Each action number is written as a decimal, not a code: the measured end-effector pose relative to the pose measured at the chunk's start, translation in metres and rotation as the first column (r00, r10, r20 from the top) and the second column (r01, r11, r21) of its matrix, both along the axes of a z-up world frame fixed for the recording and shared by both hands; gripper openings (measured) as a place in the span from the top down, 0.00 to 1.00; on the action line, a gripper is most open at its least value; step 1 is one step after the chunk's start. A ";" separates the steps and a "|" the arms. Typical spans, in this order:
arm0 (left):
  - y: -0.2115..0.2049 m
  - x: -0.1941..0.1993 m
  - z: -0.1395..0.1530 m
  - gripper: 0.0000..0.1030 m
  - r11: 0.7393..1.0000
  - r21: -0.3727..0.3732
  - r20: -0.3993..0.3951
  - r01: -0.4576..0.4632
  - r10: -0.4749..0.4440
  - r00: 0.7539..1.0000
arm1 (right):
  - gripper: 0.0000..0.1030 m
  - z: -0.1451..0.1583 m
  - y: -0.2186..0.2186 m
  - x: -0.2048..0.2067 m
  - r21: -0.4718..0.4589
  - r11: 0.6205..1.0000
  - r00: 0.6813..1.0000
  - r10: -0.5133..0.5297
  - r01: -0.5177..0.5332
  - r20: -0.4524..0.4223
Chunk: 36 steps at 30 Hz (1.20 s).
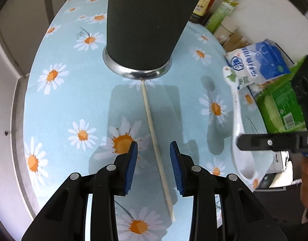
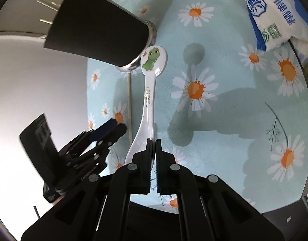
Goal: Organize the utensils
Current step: 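Close the right tool on the frog-print spoon handle while left closes on the chopstick, then lift the spoon and chopstick and carry them above the black holder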
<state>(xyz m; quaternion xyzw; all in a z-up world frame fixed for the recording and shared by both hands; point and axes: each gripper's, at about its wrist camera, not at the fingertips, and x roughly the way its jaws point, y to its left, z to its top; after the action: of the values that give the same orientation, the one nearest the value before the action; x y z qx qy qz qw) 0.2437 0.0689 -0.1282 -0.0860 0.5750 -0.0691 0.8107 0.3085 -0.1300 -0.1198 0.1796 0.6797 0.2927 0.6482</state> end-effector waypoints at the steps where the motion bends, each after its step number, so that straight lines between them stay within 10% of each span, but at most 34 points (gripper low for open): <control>1: -0.005 0.002 -0.002 0.69 1.000 0.023 -0.021 -0.014 0.014 1.000 | 0.96 -0.001 0.000 0.001 0.009 1.000 1.000 0.006 -0.006 -0.002; 16: -0.034 0.020 -0.018 0.95 0.971 0.224 -0.164 -0.089 0.128 0.978 | 0.96 0.003 -0.042 0.021 0.100 0.989 0.994 0.105 -0.107 0.031; 36: 0.007 -0.011 0.001 0.97 0.986 0.059 -0.095 -0.155 0.160 0.983 | 0.96 0.009 -0.008 0.018 0.072 0.986 0.985 0.141 -0.149 0.102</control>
<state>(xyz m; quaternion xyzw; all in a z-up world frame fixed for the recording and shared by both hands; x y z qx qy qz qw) 0.2331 0.0761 -0.1269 -0.1138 0.6075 0.0142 0.7860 0.3261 -0.1382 -0.1108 0.1408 0.6468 0.3742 0.6494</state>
